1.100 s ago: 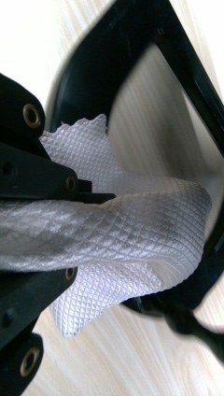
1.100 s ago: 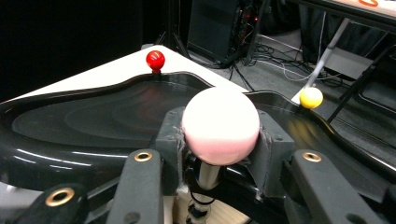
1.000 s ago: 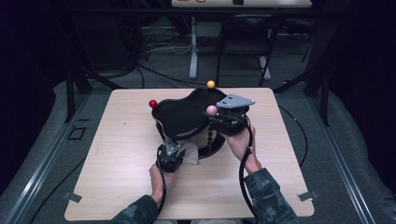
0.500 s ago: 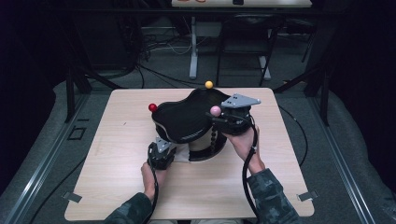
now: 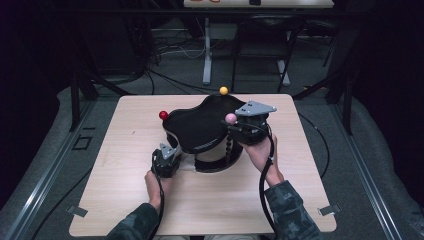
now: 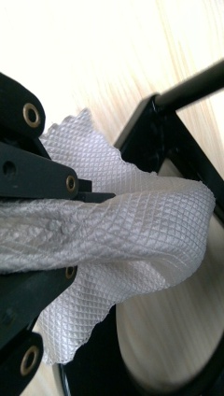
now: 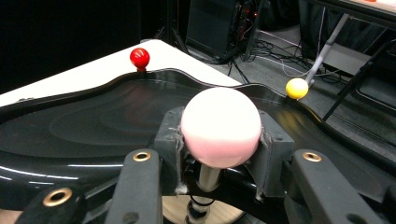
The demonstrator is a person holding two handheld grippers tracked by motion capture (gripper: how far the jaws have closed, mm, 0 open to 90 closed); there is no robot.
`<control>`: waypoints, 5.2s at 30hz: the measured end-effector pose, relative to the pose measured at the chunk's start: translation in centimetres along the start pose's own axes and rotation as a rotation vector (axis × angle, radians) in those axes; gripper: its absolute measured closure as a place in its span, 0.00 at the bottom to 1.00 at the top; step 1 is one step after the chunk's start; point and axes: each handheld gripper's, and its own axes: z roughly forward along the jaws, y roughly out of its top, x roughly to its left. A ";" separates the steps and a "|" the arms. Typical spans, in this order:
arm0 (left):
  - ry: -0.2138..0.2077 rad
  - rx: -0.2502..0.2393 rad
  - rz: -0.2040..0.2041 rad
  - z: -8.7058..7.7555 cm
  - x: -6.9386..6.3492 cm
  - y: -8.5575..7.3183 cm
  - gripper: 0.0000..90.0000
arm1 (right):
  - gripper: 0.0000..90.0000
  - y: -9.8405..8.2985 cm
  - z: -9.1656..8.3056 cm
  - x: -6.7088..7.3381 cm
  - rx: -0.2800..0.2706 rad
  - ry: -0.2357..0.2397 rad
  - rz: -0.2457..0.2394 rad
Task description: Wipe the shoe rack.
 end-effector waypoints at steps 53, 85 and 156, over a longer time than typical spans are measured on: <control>-0.084 0.077 0.007 -0.9 -0.3 -0.7 0.94 | 0.67 0.0 0.3 0.6 -0.002 -0.047 0.015; -0.180 0.064 0.119 -0.8 -8.1 0.3 0.94 | 0.67 0.1 0.4 0.6 0.007 -0.063 0.019; -0.073 0.056 -0.030 -7.4 4.3 -0.5 0.94 | 0.67 -0.8 -0.6 -0.4 -0.024 0.041 -0.012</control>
